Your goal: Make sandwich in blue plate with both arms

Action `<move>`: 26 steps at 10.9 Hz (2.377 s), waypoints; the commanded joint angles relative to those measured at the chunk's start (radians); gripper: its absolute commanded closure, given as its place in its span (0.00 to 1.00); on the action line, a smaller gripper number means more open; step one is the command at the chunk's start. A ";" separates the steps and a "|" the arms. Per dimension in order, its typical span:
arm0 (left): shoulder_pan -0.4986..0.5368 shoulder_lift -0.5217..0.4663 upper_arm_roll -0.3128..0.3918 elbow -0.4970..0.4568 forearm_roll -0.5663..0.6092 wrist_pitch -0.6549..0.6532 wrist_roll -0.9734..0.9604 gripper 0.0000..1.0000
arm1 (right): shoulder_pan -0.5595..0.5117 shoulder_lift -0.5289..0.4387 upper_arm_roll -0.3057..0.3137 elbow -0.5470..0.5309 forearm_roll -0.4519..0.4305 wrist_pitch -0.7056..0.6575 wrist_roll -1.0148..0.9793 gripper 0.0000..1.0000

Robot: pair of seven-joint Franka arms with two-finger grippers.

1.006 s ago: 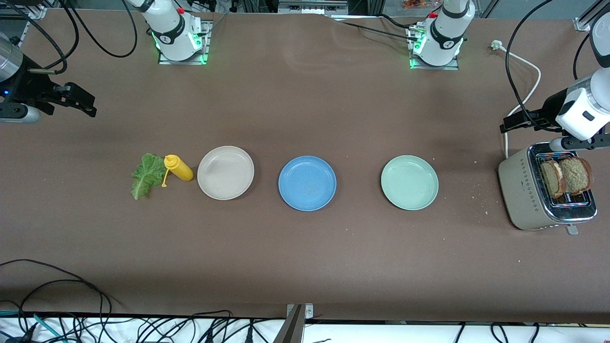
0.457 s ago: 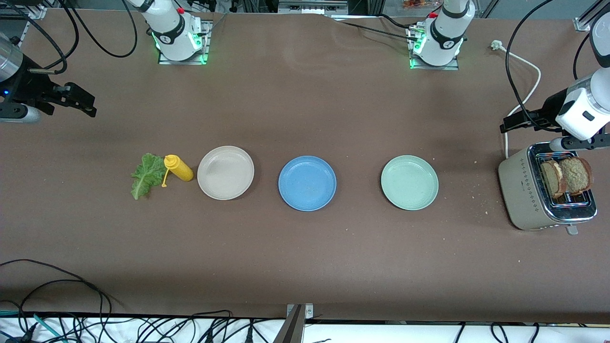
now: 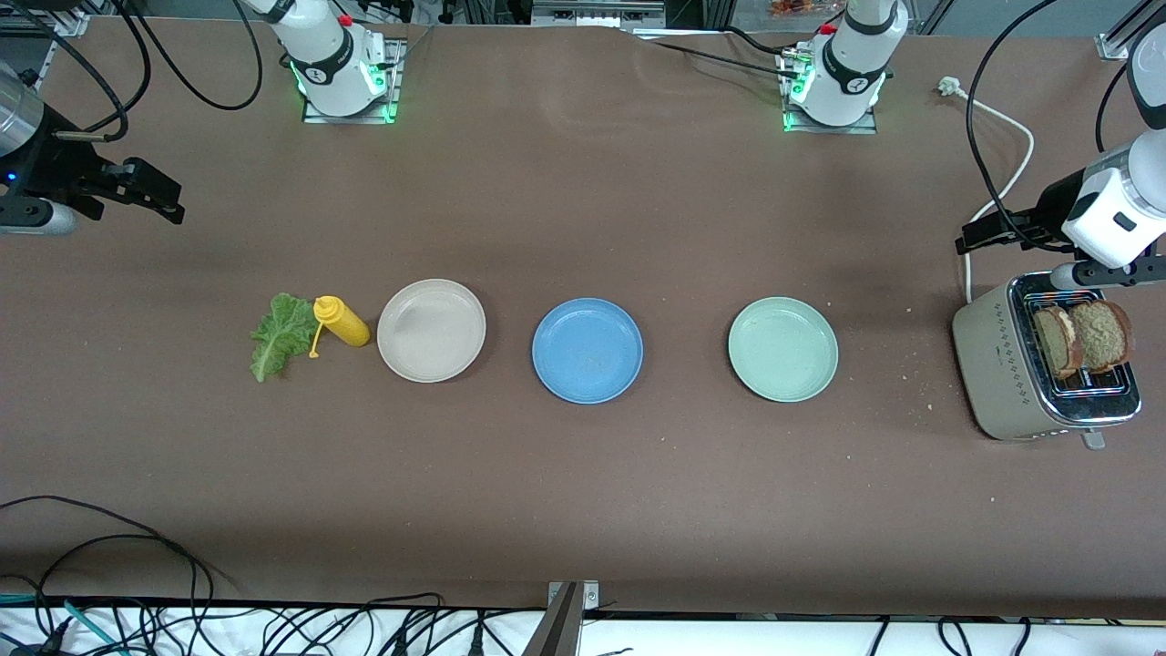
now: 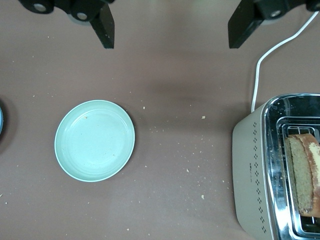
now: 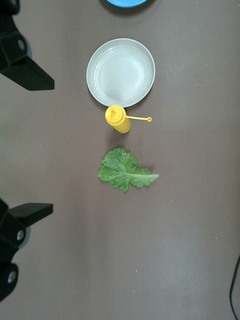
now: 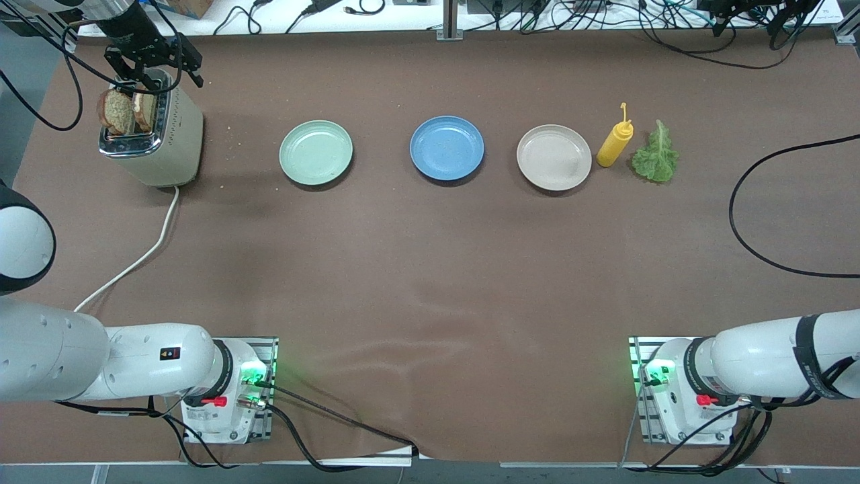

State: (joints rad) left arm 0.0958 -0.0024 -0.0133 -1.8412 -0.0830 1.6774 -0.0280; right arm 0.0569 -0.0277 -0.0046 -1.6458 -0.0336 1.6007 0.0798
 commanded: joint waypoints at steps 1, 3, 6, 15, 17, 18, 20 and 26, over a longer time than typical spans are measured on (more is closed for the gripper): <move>0.005 -0.005 -0.005 0.005 0.020 -0.015 0.011 0.00 | 0.004 0.003 0.000 0.020 0.003 -0.008 0.011 0.00; 0.005 -0.004 -0.005 0.005 0.020 -0.015 0.013 0.00 | 0.008 0.003 0.000 0.020 0.003 -0.007 0.009 0.00; 0.005 -0.002 -0.005 0.005 0.020 -0.015 0.013 0.00 | 0.008 0.003 0.002 0.020 0.003 -0.007 0.009 0.00; 0.005 -0.002 -0.007 0.002 0.020 -0.015 0.013 0.00 | 0.008 0.003 0.000 0.018 0.003 -0.008 0.009 0.00; 0.005 -0.002 -0.005 0.002 0.020 -0.015 0.013 0.00 | 0.008 0.003 0.000 0.020 0.003 -0.008 0.008 0.00; 0.005 -0.002 -0.005 0.002 0.020 -0.015 0.013 0.00 | 0.008 0.003 0.000 0.020 0.003 -0.008 0.009 0.00; 0.007 0.001 -0.002 0.005 0.020 -0.015 0.013 0.00 | 0.008 0.003 0.000 0.020 0.003 -0.008 0.008 0.00; 0.123 0.031 -0.002 0.089 0.051 -0.013 0.026 0.00 | 0.008 0.003 0.000 0.018 0.003 -0.008 0.009 0.00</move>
State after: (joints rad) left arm 0.1624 -0.0004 -0.0112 -1.8264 -0.0517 1.6742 -0.0260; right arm 0.0607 -0.0277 -0.0045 -1.6457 -0.0336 1.6008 0.0798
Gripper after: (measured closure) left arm 0.000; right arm 0.000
